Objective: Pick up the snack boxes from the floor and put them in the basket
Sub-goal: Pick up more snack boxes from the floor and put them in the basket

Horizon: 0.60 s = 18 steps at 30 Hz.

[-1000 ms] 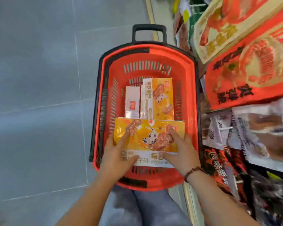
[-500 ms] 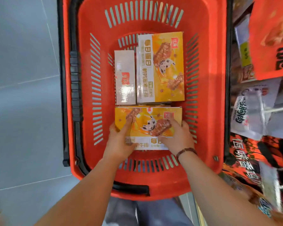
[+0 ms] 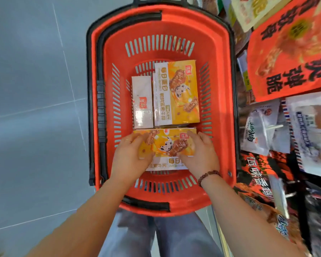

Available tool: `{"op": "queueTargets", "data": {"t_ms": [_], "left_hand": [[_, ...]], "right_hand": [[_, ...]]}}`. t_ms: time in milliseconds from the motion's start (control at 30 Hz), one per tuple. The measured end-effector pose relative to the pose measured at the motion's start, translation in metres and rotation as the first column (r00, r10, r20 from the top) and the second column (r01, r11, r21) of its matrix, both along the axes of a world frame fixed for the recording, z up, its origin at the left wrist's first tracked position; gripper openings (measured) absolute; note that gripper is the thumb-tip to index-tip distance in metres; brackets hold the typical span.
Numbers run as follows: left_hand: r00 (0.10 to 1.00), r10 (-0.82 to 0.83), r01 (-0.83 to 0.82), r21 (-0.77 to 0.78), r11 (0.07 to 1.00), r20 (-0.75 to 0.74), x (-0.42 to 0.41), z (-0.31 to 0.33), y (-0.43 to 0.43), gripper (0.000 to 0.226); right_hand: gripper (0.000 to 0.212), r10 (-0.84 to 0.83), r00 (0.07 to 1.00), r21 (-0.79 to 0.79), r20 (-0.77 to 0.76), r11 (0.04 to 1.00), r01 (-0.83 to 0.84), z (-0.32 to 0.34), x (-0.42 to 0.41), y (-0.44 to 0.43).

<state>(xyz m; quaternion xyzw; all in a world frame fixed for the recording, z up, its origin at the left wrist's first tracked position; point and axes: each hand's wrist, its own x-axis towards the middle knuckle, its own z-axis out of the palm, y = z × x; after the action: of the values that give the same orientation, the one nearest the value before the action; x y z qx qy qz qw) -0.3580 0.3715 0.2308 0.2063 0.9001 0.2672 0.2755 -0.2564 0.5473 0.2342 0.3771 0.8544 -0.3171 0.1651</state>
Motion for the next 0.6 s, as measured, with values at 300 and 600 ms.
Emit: {"op": "queueTargets", "data": {"t_ms": [300, 600], "left_hand": [[0.988, 0.034, 0.012, 0.289, 0.957, -0.154, -0.022, 0.162, 0.001, 0.046], [0.946, -0.211, 0.309, 0.493, 0.813, -0.245, -0.067, 0.283, -0.039, 0.042]], "right_hand": [[0.053, -0.205, 0.889, -0.053, -0.409, 0.978, 0.201, 0.155, -0.008, -0.030], [0.051, -0.308, 0.729, 0.149, -0.611, 0.860, 0.488, 0.272, 0.008, -0.110]]}}
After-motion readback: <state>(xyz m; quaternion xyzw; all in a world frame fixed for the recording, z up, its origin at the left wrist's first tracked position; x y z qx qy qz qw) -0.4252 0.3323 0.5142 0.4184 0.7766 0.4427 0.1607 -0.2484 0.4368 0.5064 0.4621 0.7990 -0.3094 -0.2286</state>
